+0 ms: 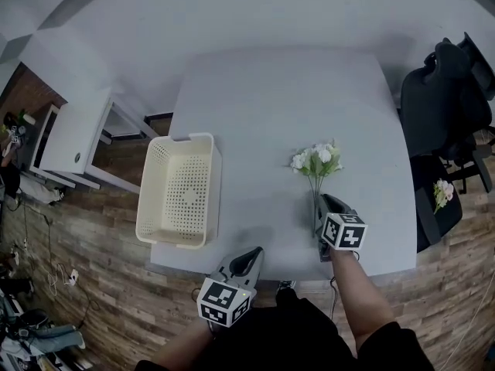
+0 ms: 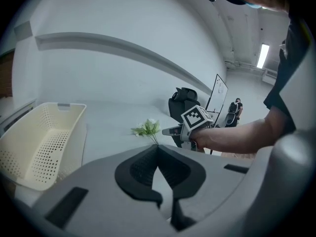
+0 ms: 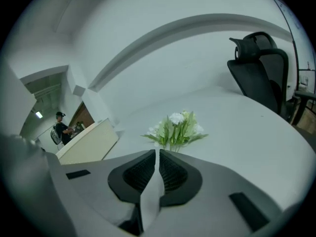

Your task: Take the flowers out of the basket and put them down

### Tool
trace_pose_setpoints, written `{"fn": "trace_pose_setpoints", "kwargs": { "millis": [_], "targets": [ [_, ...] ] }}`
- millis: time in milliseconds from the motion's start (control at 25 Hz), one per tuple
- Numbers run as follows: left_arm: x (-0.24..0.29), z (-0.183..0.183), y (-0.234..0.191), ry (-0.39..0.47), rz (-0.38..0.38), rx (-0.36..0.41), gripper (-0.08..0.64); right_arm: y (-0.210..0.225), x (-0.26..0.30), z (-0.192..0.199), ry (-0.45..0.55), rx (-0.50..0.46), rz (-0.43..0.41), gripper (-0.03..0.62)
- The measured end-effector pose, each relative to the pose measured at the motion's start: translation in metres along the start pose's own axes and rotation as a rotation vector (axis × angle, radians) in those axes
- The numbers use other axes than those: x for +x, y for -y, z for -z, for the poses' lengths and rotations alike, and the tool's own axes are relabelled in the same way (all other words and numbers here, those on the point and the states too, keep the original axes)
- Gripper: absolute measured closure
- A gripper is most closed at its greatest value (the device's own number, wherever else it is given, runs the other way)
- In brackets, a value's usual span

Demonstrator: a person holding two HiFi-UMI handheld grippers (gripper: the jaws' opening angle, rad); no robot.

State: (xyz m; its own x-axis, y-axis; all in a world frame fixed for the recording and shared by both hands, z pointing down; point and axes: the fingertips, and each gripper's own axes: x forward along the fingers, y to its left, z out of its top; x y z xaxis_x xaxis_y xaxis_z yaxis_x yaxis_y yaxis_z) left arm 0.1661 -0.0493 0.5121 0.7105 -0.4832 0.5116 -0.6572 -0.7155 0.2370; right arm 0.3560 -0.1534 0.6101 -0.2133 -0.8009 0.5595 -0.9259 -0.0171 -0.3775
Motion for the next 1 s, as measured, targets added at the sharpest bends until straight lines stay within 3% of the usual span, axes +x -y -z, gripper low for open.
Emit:
{"fn": "trace_pose_setpoints", "kwargs": {
  "millis": [280,520,760,1000],
  "targets": [
    [-0.027,-0.009,-0.004,0.050,0.065,0.022,0.554,-0.065,-0.051,-0.016,0.110,-0.093,-0.054,0.568],
    [-0.066,-0.012,-0.017,0.083,0.110,0.052,0.554,-0.142,-0.096,-0.007,0.175,-0.079,-0.115,0.568],
    [-0.108,-0.008,-0.033,0.108,0.144,0.049,0.554,-0.214,-0.131,0.014,0.211,-0.106,-0.158,0.568],
    [-0.144,0.009,-0.047,0.103,0.172,0.039,0.554,-0.269,-0.149,0.046,0.219,-0.073,-0.176,0.569]
  ]
}}
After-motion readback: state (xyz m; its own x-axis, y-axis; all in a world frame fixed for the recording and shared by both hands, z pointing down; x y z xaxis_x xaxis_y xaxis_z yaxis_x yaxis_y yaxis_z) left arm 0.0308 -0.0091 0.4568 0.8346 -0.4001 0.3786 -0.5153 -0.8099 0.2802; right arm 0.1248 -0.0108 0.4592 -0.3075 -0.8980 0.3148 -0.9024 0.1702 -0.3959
